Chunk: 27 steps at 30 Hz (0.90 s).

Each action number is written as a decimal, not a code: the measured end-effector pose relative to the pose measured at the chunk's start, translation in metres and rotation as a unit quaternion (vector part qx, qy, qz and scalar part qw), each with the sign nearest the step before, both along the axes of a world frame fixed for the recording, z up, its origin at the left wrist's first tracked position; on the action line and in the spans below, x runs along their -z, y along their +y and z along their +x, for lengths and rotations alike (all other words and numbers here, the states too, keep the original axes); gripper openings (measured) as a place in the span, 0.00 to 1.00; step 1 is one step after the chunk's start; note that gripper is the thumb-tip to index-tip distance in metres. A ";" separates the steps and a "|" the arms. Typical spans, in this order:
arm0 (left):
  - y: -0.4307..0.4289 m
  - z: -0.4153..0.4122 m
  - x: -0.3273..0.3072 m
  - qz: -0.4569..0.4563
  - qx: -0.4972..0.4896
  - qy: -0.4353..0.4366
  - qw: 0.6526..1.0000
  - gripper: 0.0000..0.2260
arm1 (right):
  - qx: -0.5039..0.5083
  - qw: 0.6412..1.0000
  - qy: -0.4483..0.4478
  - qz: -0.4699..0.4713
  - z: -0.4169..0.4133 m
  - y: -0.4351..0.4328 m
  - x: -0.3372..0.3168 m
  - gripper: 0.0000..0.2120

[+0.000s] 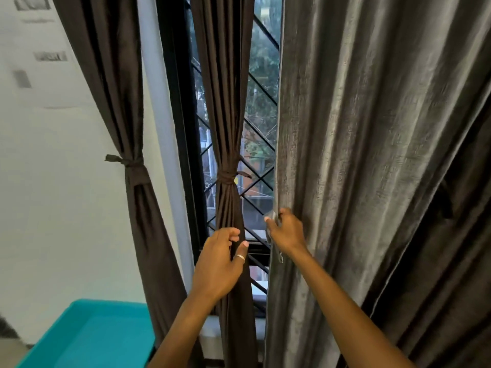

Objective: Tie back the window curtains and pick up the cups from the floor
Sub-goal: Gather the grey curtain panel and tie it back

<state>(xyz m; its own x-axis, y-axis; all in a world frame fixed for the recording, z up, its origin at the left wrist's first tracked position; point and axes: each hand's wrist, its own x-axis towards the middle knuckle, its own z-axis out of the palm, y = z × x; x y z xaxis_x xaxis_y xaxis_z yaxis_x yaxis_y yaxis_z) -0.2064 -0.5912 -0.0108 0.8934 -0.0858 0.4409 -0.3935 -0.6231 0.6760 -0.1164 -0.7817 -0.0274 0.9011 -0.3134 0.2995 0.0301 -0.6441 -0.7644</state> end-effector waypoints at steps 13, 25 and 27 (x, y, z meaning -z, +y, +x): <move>-0.043 0.034 -0.016 -0.039 -0.010 0.061 0.997 0.16 | -0.044 0.986 -0.160 0.004 -0.044 0.042 0.028 0.13; -0.042 0.060 -0.009 -0.060 -0.040 0.076 0.995 0.11 | 0.019 0.986 -0.165 0.015 -0.056 0.067 0.029 0.14; -0.039 0.060 -0.007 -0.051 -0.039 0.070 0.995 0.11 | 0.030 0.985 -0.169 0.029 -0.057 0.072 0.032 0.13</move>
